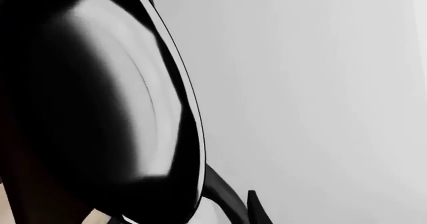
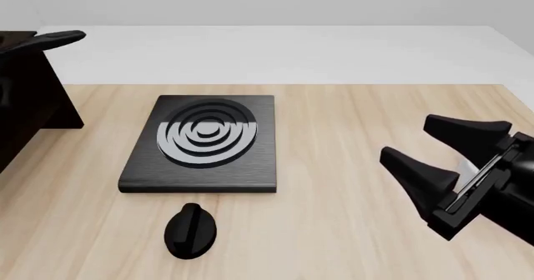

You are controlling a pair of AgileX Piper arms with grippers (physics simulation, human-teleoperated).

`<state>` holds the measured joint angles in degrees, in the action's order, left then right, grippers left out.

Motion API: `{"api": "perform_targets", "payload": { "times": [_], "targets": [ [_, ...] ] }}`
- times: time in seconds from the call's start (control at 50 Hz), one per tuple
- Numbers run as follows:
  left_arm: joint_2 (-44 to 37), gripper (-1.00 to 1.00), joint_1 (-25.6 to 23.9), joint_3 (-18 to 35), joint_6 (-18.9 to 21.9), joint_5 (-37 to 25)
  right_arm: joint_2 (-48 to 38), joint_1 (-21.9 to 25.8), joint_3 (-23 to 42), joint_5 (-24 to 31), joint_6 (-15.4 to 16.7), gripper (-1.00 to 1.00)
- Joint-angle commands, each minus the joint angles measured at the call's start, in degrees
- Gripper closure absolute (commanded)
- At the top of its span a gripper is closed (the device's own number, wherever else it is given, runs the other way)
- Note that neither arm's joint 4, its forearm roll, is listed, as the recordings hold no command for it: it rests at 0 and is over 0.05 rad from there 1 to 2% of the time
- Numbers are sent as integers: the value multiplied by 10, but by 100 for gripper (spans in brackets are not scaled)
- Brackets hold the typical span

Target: Put the frying pan on the cabinet shelf.

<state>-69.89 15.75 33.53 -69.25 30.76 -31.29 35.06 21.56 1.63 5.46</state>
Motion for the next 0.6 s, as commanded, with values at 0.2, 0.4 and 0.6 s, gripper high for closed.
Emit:
{"api": "perform_targets", "payload": {
  "times": [0.2, 0.4, 0.6],
  "targets": [
    [91, -100, -38, -47, 36, -39, 15, -5, 0, 3, 6, -100],
    [119, -100, -54, -84, 44, -38, 20, -10, -5, 4, 5, -100],
    [202, -100, -88, -84, 81, -114, 32, -19, 7, 23, 1, -100]
  ]
}}
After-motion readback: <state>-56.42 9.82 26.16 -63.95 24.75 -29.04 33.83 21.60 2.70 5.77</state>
